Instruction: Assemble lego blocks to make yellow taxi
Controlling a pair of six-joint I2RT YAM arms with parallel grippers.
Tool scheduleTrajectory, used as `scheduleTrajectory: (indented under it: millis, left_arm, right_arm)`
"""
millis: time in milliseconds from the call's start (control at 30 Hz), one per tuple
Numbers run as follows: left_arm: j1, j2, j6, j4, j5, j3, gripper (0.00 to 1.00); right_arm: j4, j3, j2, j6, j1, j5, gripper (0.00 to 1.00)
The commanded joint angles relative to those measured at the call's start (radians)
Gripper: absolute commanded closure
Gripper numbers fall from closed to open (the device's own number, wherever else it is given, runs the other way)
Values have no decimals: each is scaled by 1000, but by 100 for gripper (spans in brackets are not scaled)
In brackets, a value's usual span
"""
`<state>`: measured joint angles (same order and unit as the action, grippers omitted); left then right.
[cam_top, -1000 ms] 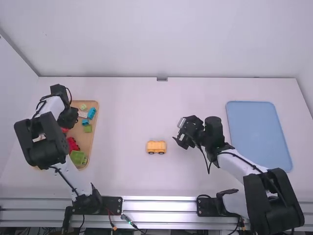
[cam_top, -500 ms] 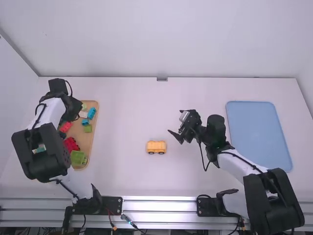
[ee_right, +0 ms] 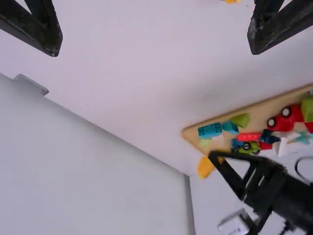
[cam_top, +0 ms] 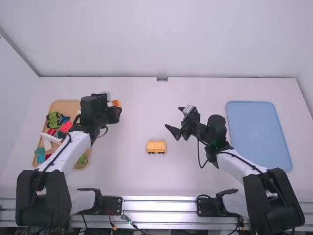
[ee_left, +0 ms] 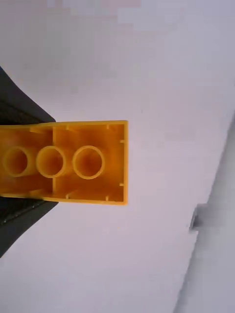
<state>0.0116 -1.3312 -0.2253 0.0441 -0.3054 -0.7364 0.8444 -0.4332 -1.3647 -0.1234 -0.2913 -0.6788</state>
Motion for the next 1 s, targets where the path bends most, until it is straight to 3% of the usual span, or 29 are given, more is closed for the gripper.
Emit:
scheduleTrajectory:
  millis: [0, 267, 367, 500, 700, 800, 900, 967]
  left_arm:
    - [-58, 49, 169, 62, -169, 69, 98]
    - [-109, 51, 331, 201, -583, 158, 98]
    - [-109, 27, 334, 288, -743, 182, 98]
    - [-109, 1, 315, 382, -819, 206, 97]
    - [-113, -48, 273, 496, -832, 233, 93]
    - [-125, -79, 273, 526, -832, 233, 92]
    - [-135, -108, 274, 560, -832, 233, 94]
    - [-136, -118, 274, 574, -832, 233, 95]
  right_arm:
    - [27, 8, -6, 82, -24, -16, 2]
    - [206, -30, -175, 196, 17, -317, 1]
    - [306, -138, -320, 295, 47, -577, 1]
    - [401, -231, -431, 401, 48, -703, 0]
    - [514, -322, -512, 568, 3, -758, 1]
    - [510, -359, -527, 595, -28, -768, 5]
    - [472, -386, -526, 568, -71, -769, 16]
    - [447, -392, -527, 556, -80, -767, 17]
